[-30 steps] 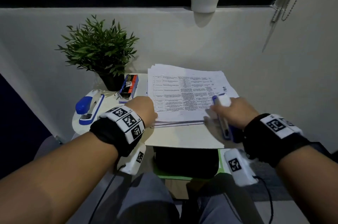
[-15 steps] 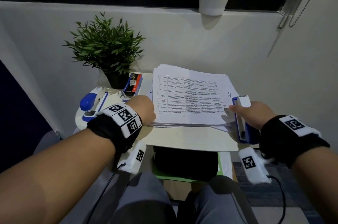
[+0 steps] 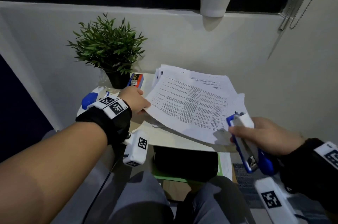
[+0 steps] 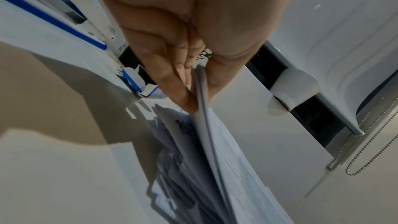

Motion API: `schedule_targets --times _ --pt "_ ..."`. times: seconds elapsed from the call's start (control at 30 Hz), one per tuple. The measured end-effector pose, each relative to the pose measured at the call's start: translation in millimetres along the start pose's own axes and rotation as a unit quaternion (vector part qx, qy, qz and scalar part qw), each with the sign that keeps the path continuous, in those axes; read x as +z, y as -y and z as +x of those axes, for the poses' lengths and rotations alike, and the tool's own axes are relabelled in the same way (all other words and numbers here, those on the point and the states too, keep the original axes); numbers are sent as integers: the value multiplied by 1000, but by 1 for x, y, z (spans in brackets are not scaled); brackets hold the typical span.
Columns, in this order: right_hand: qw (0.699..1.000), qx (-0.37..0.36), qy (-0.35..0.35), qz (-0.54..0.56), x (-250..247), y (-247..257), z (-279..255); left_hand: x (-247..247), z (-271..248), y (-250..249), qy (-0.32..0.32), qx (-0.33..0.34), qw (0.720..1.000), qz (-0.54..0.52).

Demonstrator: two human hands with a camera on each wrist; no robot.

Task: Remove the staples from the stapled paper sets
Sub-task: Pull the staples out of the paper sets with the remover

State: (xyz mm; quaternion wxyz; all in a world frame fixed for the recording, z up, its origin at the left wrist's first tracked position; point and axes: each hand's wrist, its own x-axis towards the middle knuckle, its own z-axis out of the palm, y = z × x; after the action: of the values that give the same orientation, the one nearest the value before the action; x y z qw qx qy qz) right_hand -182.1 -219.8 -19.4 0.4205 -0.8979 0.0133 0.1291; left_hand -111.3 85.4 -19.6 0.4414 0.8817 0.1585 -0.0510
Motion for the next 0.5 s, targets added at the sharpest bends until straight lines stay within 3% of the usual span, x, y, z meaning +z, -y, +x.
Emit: schedule_targets --times 0.1,0.17,0.3,0.4,0.5 --pt "992 -22 -5 -122 3 11 -6 0 1 0 20 30 994 106" --pt "988 -47 -34 -143 -1 18 -6 0 -1 0 12 54 991 119" --pt "992 -67 -99 -34 -10 31 1 -4 -3 -4 -27 107 994 29" --pt "986 -93 -133 46 -15 38 5 -11 -2 -10 -99 149 984 3" --pt "974 -107 -148 136 -13 42 7 -19 -4 -15 -164 178 966 -94"
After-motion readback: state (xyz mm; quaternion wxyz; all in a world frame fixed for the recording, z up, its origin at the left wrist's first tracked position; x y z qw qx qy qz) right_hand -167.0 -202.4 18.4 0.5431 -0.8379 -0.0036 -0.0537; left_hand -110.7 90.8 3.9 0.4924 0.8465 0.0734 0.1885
